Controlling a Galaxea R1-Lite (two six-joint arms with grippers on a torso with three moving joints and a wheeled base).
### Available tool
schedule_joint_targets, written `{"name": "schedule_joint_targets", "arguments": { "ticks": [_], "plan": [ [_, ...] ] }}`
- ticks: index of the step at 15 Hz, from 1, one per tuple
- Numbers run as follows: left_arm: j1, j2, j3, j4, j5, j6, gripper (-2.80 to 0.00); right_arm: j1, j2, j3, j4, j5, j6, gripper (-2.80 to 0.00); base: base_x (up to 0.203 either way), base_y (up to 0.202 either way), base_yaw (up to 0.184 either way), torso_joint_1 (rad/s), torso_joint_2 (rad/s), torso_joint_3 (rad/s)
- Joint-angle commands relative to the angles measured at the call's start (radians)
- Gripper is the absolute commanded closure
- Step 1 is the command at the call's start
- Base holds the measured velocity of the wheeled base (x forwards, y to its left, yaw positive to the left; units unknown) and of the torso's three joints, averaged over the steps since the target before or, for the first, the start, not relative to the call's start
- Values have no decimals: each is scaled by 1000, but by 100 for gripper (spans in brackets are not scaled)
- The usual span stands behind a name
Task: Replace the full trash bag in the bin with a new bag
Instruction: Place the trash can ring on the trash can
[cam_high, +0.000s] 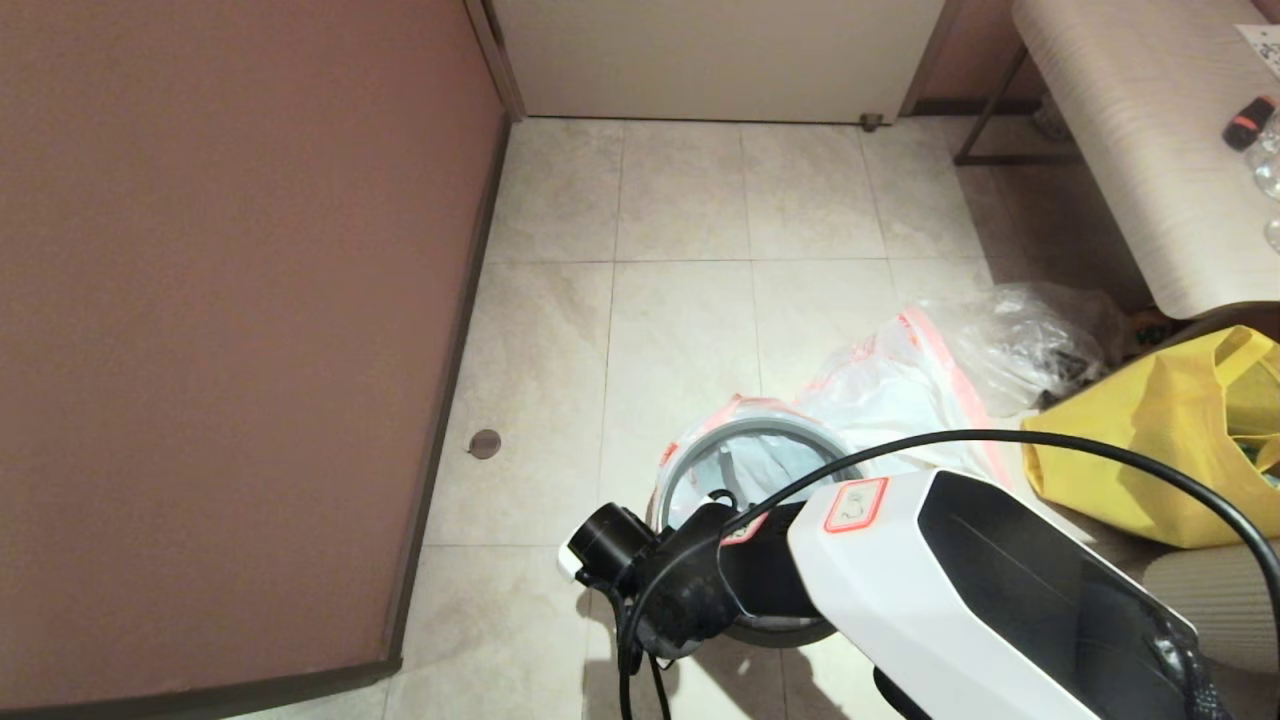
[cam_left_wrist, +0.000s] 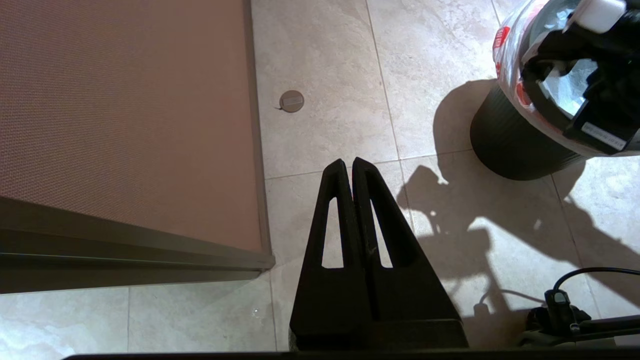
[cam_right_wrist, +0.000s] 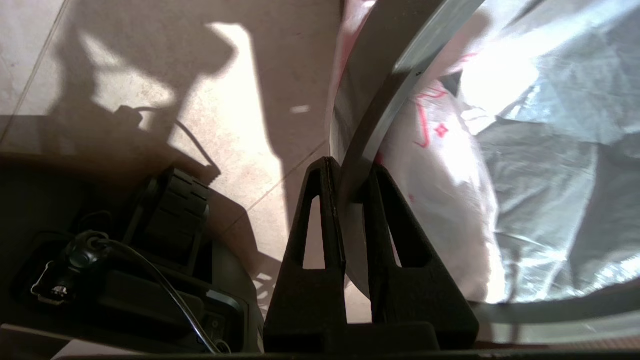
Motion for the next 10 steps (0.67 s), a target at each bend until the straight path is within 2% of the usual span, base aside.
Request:
{"name": "schedule_joint_targets", "arguments": {
  "ticks": [1, 4, 10],
  "plan": [
    [0, 1, 0, 0, 0, 0, 0, 1, -42, 10, 7, -3, 2, 0, 0, 0, 0, 0, 0, 0],
    [0, 1, 0, 0, 0, 0, 0, -2, -79, 51, 26, -7, 30, 0, 0, 0, 0, 0, 0, 0],
    [0, 1, 0, 0, 0, 0, 0, -36, -63, 43, 22, -4, 28, 0, 0, 0, 0, 0, 0, 0]
  ]
}}
